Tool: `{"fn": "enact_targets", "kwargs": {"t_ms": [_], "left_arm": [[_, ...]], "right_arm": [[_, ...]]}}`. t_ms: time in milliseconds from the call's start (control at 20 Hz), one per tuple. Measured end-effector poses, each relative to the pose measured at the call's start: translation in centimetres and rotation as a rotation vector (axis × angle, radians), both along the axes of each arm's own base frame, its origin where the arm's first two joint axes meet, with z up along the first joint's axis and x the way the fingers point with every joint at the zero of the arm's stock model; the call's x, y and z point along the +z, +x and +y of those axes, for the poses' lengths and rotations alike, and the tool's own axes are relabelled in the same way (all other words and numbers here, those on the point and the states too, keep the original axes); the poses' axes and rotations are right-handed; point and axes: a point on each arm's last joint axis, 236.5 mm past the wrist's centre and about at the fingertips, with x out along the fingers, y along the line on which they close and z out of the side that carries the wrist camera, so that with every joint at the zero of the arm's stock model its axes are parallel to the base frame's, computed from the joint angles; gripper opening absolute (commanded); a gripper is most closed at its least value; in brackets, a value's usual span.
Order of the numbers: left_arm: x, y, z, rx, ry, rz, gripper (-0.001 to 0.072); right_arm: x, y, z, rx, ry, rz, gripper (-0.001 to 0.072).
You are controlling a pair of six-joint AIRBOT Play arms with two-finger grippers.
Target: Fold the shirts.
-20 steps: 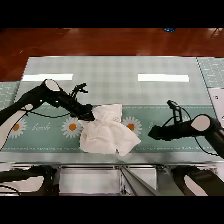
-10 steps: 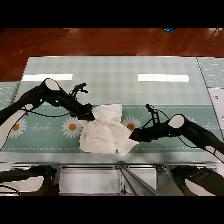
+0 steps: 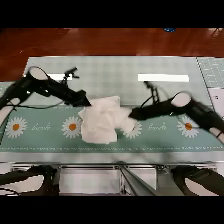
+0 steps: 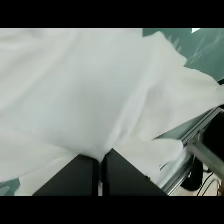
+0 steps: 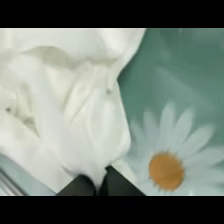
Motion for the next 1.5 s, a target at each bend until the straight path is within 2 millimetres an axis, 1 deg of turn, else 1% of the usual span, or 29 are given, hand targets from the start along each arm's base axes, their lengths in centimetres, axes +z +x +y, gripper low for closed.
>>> {"fn": "enact_targets", "kwargs": {"t_ms": [50,100,150,200,250,300,350,400,450,500,550,650,750,800,900,1000,1100,1150,1200,1300,1350,1400,1500], "left_arm": [[2.6,1.8,0.7,0.037,-0.021,-0.070,0.0024],[5.8,3.8,1.7,0.086,-0.044,-0.151,0.0024],[9.2,5.5,2.7,0.129,-0.066,-0.236,0.0024],[13.0,6.8,3.8,0.167,-0.083,-0.332,0.0024],[17.1,7.9,5.1,0.210,-0.097,-0.437,0.0024],[20.9,8.4,6.2,0.241,-0.105,-0.533,0.0024],[24.7,8.3,7.3,0.265,-0.107,-0.627,0.0024],[28.3,7.8,8.2,0.287,-0.108,-0.718,0.0024],[31.8,7.0,9.2,0.310,-0.104,-0.808,0.0024],[34.6,5.9,10.1,0.332,-0.094,-0.885,0.0024],[37.4,4.5,11.0,0.357,-0.077,-0.964,0.0024],[41.2,1.5,12.5,0.398,-0.018,-1.085,0.0024],[43.7,-1.8,13.3,0.427,0.049,-1.179,0.0024],[44.7,-3.5,13.3,0.432,0.071,-1.216,0.0024],[45.7,-7.2,12.2,0.406,0.111,-1.266,0.0024],[45.3,-10.1,11.1,0.377,0.140,-1.281,0.0024],[43.6,-11.9,10.4,0.354,0.152,-1.257,0.0024],[42.1,-12.3,10.1,0.344,0.146,-1.223,0.0024],[40.0,-12.2,10.0,0.340,0.143,-1.170,0.0024],[34.8,-11.3,10.3,0.339,0.135,-1.033,0.0024],[31.9,-10.7,10.4,0.336,0.120,-0.954,0.0024],[28.3,-10.1,10.3,0.330,0.105,-0.857,0.0024],[21.9,-8.9,10.3,0.338,0.076,-0.699,0.0024]], "right_arm": [[3.3,2.6,-1.4,-0.028,-0.003,-0.079,0.0020],[6.8,4.9,-3.0,-0.057,-0.014,-0.157,0.0020],[10.4,6.7,-4.5,-0.079,-0.021,-0.233,0.0020],[14.1,8.0,-5.8,-0.099,-0.027,-0.309,0.0020],[18.0,8.8,-6.9,-0.110,-0.034,-0.383,0.0020],[21.5,9.2,-7.8,-0.115,-0.043,-0.456,0.0020],[25.1,9.2,-8.5,-0.123,-0.053,-0.532,0.0020],[28.1,8.8,-9.2,-0.126,-0.068,-0.597,0.0020],[31.2,8.1,-9.8,-0.135,-0.083,-0.667,0.0020],[33.7,7.1,-10.4,-0.145,-0.102,-0.728,0.0020],[35.7,6.1,-11.1,-0.160,-0.130,-0.782,0.0020],[38.9,3.5,-12.7,-0.203,-0.188,-0.865,0.0020],[41.0,0.6,-14.1,-0.242,-0.240,-0.922,0.0020],[41.7,-0.9,-14.6,-0.255,-0.260,-0.942,0.0020],[42.3,-4.0,-15.3,-0.267,-0.297,-0.956,0.0020],[41.7,-6.5,-15.8,-0.266,-0.325,-0.932,0.0020],[40.0,-8.2,-15.9,-0.256,-0.340,-0.877,0.0020],[38.5,-8.8,-16.0,-0.252,-0.344,-0.832,0.0020],[36.8,-9.2,-16.0,-0.247,-0.346,-0.784,0.0020],[32.5,-9.4,-15.7,-0.228,-0.340,-0.663,0.0020],[30.1,-9.4,-15.4,-0.212,-0.334,-0.599,0.0020],[27.4,-9.3,-15.1,-0.196,-0.325,-0.524,0.0020],[22.3,-8.7,-14.6,-0.181,-0.307,-0.402,0.0020]]}}
